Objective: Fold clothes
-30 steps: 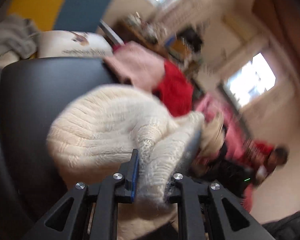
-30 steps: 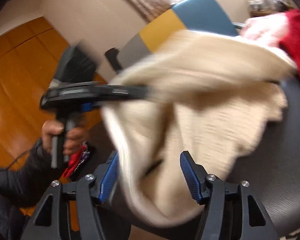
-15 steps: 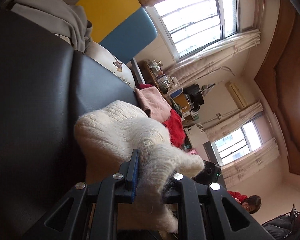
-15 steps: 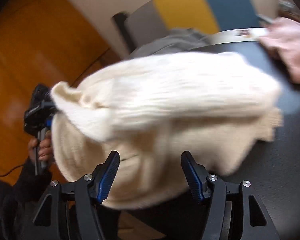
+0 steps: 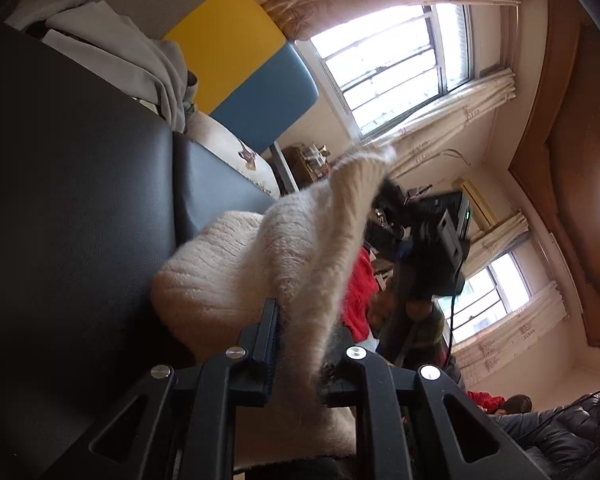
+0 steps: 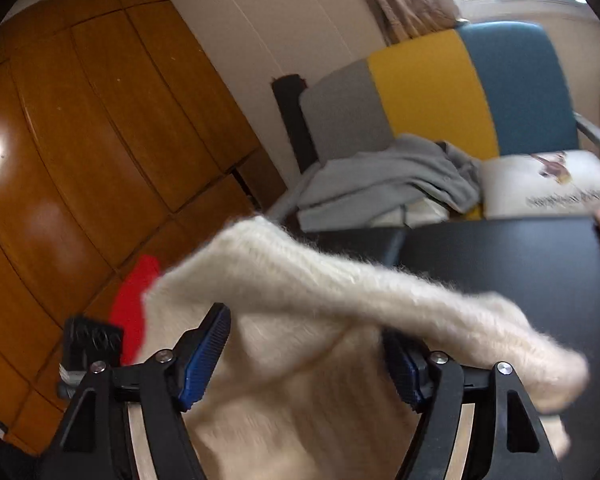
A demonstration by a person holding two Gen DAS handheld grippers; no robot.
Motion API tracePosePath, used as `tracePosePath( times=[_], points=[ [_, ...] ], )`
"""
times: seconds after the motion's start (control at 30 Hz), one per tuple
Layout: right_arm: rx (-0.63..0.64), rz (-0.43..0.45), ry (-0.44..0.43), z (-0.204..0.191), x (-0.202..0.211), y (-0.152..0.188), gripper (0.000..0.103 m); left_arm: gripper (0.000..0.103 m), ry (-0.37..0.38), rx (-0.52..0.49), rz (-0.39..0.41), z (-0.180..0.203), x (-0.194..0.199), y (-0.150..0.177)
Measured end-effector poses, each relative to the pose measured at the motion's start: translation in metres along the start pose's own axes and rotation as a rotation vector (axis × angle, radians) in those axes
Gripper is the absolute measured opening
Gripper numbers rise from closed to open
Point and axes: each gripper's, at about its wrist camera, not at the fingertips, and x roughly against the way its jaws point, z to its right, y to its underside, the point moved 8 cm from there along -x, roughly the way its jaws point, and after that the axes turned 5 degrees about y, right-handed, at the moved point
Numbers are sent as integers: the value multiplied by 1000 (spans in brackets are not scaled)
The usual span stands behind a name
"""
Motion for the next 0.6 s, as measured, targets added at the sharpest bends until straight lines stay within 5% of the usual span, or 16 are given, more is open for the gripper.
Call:
tracePosePath(
  times=[0.17, 0.37, 0.5, 0.6],
  points=[
    [10, -30, -28, -10, -49, -47, 79, 15, -125, 106, 82, -48, 21, -24],
    [208, -148, 267, 20, -60, -42, 86, 12, -259, 151, 156, -100, 46, -60],
    [296, -346, 472, 71, -55, 10, 86, 12, -252, 119, 204, -87, 55, -80],
    [214, -449, 526, 104, -32, 59, 86, 16, -217, 11, 130, -48, 35, -73]
  ],
)
